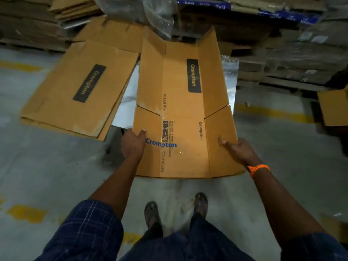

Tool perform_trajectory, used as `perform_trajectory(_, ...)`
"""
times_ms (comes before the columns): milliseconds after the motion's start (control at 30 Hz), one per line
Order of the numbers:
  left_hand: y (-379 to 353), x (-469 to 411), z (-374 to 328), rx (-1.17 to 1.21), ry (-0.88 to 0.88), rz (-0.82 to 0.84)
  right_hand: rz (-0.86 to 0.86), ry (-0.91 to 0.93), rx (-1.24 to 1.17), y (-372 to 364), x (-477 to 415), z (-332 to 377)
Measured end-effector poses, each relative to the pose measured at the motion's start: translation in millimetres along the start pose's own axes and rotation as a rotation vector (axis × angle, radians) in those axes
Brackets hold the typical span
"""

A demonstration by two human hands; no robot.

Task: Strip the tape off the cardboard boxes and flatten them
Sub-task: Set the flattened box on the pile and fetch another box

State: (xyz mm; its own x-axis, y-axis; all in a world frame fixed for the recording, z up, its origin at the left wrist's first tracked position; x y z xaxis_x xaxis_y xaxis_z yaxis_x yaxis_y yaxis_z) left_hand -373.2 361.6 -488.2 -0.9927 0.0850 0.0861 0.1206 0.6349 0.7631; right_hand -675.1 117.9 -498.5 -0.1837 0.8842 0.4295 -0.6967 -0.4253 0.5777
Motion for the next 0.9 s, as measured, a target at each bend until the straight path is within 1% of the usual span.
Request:
perform_trajectory(100, 46, -33, -9, -0.054, -0.149, -0.053, -0.067, 0.070, -0.101, -37, 53, 26)
perform_trajectory(167, 78, -59, -8, -0.073, -0.215, -0.098, -0.093, 0.095, -0.172, -64, 87, 40)
perform_trajectory(300, 141, -114, 10, -0.110, -0.250, -0.174, -0.103, 0.143, -0.279, -117, 131, 71)
perform_trajectory(500, 214, -197, 49, -0.164, -0.243, -0.275, -0.014, 0.199, -0.361, -190, 157, 147)
perform_trajectory(600, 230, -243, 72, -0.216, -0.221, -0.302, 0.024, 0.220, -0.381, -232, 158, 176)
perform_trajectory(700, 231, -288, 86, -0.263, -0.210, -0.296, 0.049, 0.187, -0.417, -277, 151, 196)
perform_trajectory(900, 208, -388, 79, -0.318, -0.250, -0.268, 0.023, 0.142, -0.446, -358, 112, 234)
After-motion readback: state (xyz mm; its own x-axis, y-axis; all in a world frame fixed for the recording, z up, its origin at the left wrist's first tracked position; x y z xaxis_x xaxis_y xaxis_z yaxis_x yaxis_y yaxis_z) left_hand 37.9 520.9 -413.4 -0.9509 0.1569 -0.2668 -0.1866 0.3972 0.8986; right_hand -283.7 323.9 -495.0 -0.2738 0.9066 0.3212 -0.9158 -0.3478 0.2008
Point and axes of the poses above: each hand's wrist, its own x-axis away from the middle knuckle, its own y-axis out of the back of the hand, z = x × y, the point moved 2 cm from there along -x, towards the middle knuckle, and after that the axes turned 15 degrees about -z, right-handed, at the moved point
